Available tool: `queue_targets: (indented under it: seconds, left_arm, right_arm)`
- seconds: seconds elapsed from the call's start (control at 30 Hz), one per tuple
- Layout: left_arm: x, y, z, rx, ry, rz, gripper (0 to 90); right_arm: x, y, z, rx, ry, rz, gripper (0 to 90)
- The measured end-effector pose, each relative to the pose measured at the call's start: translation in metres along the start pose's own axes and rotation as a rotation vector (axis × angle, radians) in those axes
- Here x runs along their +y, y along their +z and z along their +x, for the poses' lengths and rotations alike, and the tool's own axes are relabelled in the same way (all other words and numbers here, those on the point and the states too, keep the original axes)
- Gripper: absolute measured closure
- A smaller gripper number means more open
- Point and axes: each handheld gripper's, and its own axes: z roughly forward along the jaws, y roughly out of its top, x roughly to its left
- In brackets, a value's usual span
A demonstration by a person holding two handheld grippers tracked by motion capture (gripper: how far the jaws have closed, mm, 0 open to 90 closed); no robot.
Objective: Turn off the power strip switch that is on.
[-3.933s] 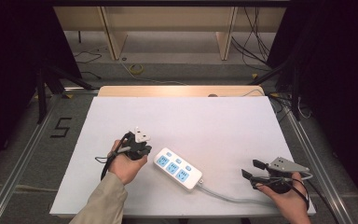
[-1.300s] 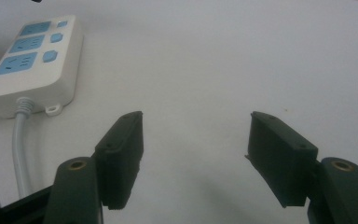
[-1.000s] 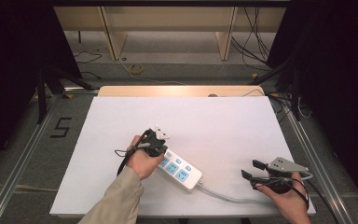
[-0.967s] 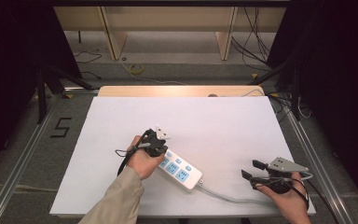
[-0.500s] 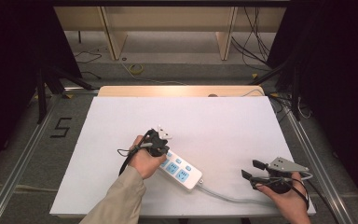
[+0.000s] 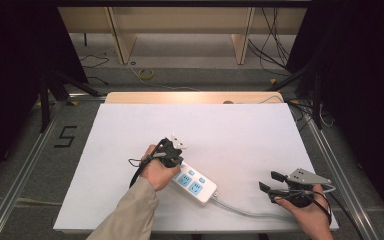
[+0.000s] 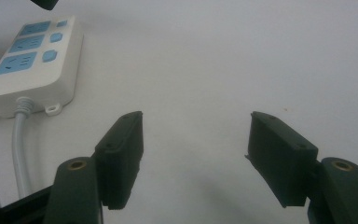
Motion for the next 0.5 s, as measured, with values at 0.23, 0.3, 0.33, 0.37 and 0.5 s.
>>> queue_targets:
  seconds: [0.23, 0.3, 0.33, 0.37, 0.5]
  left_arm:
    - [0.0007, 0.003, -0.0006, -0.004, 0.0, 0.006, 89.7]
    - [0.0008, 0.0044, -0.0008, -0.003, -0.005, 0.004, 89.7]
    - [0.0008, 0.0048, -0.0006, -0.003, -0.004, 0.006, 89.7]
    - [0.0009, 0.0053, -0.0006, -0.004, -0.005, 0.008, 89.7]
    - [0.0013, 0.0073, -0.0011, -0.007, -0.004, 0.013, 89.7]
  right_arm:
    - [0.0, 0.0, 0.0001, 0.0, 0.0, -0.001, 36.6]
    - [0.0, 0.0, -0.0001, 0.0, 0.0, 0.0, 36.6]
    - [0.0, 0.0001, 0.0, 0.0, 0.0, 0.0, 36.6]
    - [0.0, 0.0001, -0.0001, 0.0, 0.0, 0.0, 36.6]
    - [-0.0001, 0.0001, -0.0001, 0.0, 0.0, 0.001, 36.6]
